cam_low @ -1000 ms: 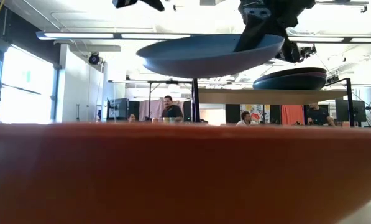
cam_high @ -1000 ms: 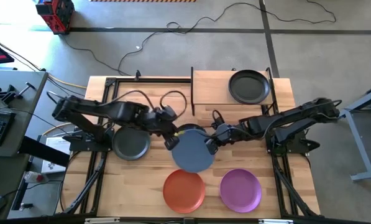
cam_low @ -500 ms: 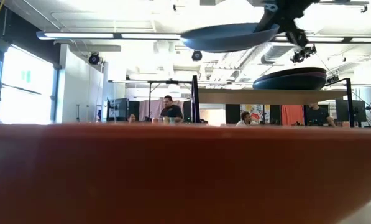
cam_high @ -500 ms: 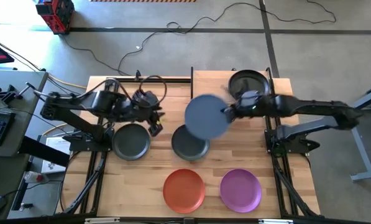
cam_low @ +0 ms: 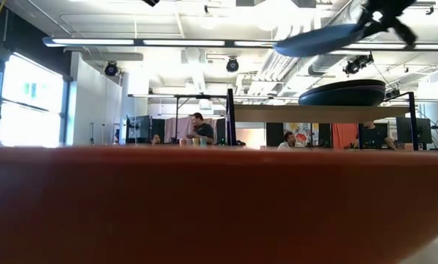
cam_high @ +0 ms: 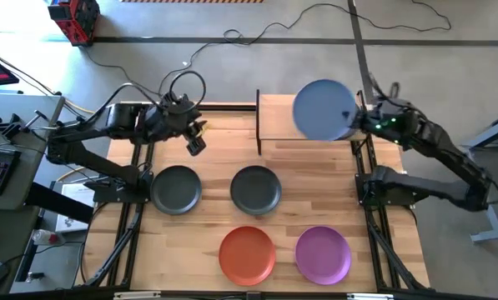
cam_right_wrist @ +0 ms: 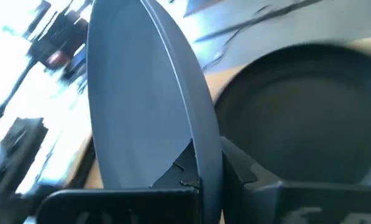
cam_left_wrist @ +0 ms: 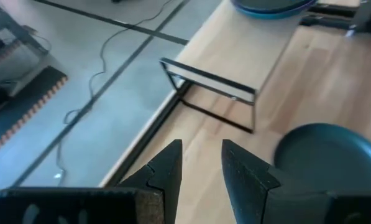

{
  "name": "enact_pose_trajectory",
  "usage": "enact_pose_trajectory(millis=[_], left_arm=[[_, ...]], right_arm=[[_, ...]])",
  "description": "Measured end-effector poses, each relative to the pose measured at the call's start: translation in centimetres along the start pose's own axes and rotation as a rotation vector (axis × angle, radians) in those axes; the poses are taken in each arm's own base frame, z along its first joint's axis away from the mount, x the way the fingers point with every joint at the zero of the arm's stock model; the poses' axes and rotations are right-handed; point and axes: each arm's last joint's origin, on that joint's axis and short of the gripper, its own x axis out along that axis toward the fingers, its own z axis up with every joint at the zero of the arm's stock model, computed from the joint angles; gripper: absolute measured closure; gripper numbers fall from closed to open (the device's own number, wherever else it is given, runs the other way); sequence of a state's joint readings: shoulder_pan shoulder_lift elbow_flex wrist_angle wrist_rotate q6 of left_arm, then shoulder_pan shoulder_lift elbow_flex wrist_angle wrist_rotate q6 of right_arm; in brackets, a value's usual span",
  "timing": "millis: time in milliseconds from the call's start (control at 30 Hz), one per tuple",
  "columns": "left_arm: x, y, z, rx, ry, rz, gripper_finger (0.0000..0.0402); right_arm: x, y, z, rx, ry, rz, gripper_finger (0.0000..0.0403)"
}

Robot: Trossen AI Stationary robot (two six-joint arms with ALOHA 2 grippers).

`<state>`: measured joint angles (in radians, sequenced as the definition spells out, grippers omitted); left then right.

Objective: Place and stack plates onto a shelf
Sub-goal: Stack the blue plate on top of the black plate on the shelf

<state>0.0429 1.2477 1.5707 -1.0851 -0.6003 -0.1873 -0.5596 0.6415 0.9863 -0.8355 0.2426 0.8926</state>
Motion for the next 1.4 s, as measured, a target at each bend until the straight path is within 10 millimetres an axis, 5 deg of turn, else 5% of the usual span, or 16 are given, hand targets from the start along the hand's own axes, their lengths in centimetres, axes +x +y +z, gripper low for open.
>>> enact_pose_trajectory(millis=[200, 467, 967, 1400], left_arm=[[0.6, 1.3, 0.0, 0.041, 0.025, 0.048, 0.0300], [1.1, 2.4, -0.7, 0.062, 0.116, 0.086, 0.0300], [1.3, 3.0, -1.1, 0.101, 0.167, 0.108, 0.0300], [1.3, 3.0, -1.1, 0.101, 0.167, 0.109, 0.0300]], right_arm=[[-1.1, -2.2, 0.1, 0.118, -0.129, -0.139, 0.0398], [0.8, -4.4, -2.0, 0.347, -0.111, -0.201, 0.0398], [3.4, -4.2, -2.0, 0.457, -0.153, -0.329, 0.0398], [3.7, -4.3, -2.2, 0.421, -0.138, -0.362, 0.0376]])
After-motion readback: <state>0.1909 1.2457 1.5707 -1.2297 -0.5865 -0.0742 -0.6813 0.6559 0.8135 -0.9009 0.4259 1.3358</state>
